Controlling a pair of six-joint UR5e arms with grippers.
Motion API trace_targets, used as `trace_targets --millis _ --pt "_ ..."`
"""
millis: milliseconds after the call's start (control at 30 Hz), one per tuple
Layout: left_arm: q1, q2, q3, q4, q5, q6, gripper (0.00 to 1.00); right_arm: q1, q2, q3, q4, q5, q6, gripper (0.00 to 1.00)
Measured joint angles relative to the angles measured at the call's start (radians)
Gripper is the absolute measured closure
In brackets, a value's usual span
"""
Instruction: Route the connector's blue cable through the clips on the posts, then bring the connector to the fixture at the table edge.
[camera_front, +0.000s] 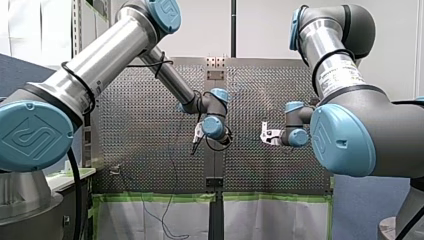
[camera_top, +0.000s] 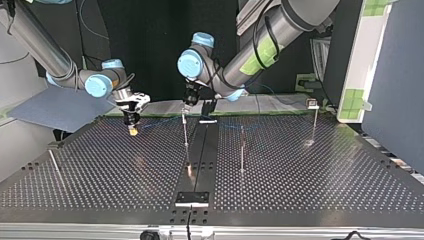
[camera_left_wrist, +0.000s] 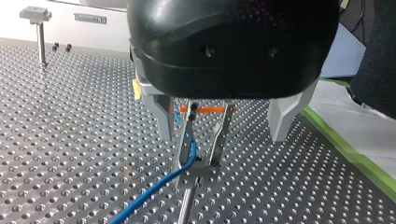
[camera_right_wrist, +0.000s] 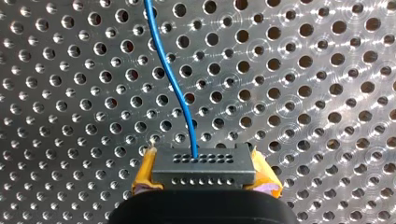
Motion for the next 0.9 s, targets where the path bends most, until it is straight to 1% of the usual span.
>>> trace_targets --millis 467,667,800,900 --pt "-0.018 0.001 -0.001 0.009 -0.004 -0.004 0.0 0.0 0.0 0.0 0.003 0.0 -0.001 1.0" --pt "-0.022 0.002 -0.003 0.01 -0.017 -0.006 0.0 0.0 0.0 0.0 0.002 0.0 -0.001 1.0" --pt "-0.03 0.018 -0.021 0.021 -0.025 -0.006 0.0 0.001 0.0 0.0 0.002 0.0 0.0 1.0" --pt "-0.03 0.04 -0.043 0.042 -0.041 -0.019 0.0 0.001 0.0 0.0 0.002 0.0 0.0 1.0"
